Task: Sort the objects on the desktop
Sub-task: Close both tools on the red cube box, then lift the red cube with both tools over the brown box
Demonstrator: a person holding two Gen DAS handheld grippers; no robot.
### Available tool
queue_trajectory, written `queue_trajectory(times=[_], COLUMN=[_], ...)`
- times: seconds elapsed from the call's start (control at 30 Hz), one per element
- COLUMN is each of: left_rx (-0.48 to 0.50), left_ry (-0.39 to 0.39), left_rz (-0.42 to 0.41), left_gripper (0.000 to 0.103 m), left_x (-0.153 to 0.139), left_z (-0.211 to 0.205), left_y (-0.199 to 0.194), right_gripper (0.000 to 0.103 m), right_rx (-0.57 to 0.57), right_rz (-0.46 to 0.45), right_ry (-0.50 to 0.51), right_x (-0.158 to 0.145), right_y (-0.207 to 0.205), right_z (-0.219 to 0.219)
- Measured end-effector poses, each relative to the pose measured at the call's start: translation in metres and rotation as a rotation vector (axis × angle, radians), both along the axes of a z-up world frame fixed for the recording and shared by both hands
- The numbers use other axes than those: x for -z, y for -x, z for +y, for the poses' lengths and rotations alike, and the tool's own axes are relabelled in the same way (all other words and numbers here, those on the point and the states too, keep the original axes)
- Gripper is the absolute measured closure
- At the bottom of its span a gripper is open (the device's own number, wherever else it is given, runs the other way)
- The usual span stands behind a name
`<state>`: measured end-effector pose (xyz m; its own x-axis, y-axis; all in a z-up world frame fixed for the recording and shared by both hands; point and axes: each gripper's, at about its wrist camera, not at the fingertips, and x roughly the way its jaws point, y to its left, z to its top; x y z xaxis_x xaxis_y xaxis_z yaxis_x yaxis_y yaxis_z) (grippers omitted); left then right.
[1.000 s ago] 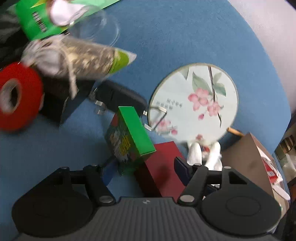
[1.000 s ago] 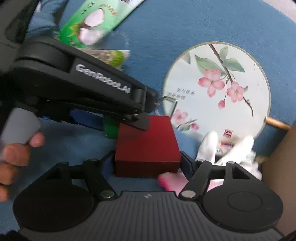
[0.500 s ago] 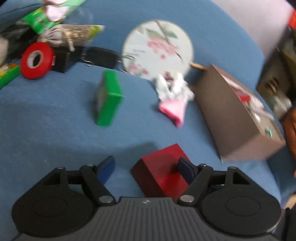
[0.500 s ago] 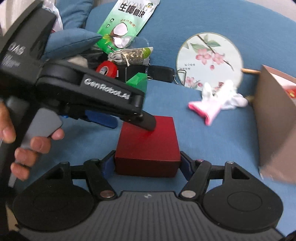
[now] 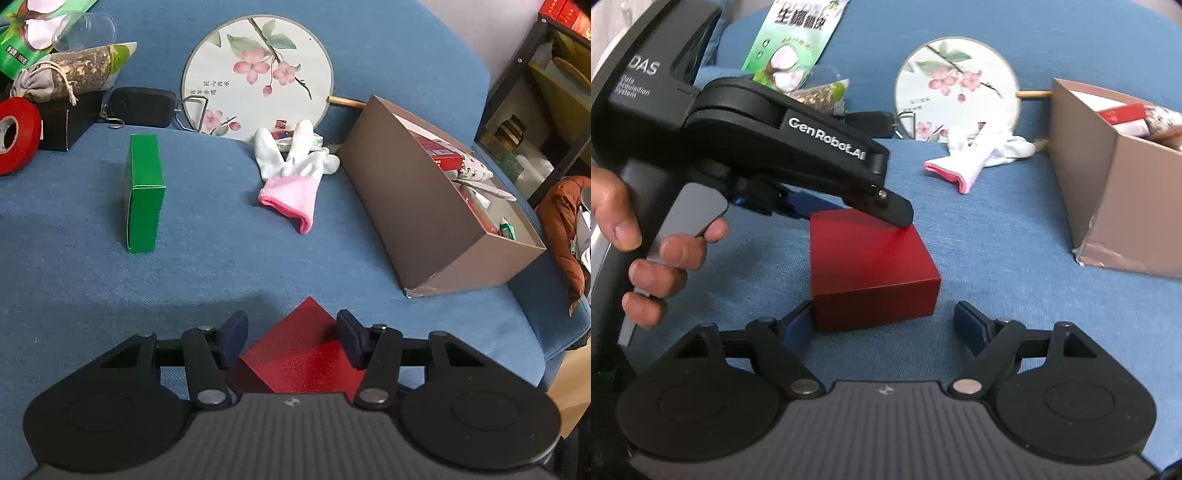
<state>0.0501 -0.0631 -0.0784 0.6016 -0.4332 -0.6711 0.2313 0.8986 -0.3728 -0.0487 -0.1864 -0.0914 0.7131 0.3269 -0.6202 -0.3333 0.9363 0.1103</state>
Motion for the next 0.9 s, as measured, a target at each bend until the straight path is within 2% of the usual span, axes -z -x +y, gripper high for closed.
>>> queue_trajectory(times=[0.13,0.23,0.33,0.43,0.57,0.67,0.73,0.9], left_rx=[0.009,0.029,0.019,0.028,0.059,0.079,0.099,0.201], left_ry=[-0.012,-0.033,-0.048,-0.034,-0.052,-0.038,-0.026,0.011], left_rz=[-0.005,-0.011,-0.021,-0.068,-0.189,-0.294,-0.337,-0.405], left_gripper=[0.045,0.044,0.049,0.053,0.054,0.054,0.054,0.054], left_x=[-0.001,-0.004,-0.011,-0.03,-0.07,-0.102,-0.119,-0.136], left_z=[-0.004,-0.006,-0.009,-0.019,-0.042,-0.061,-0.075,-0.135], left_y=[0.002,0.004,0.008,0.013,0.014,0.006,-0.005,-0.043], right_gripper=[0.033,0.033,0.033,0.033,0.033,0.033,0.033,0.033], right_rx=[-0.005,-0.007,-0.014,0.002,0.046,0.088,0.124,0.277], right_rz=[0.0,0.006,0.013,-0.004,-0.094,-0.2,-0.268,-0.382], right_ry=[0.01,-0.01,-0.03,-0.036,-0.058,-0.099,-0.132,-0.149], right_x=[-0.002,-0.001,-0.003,-0.008,-0.032,-0.056,-0.071,-0.093], right_y=[-0.002,-0.004,-0.005,-0.004,-0.001,0.0,-0.003,-0.018], right_z=[0.004,0.001,-0.003,-0.009,-0.026,-0.045,-0.059,-0.105])
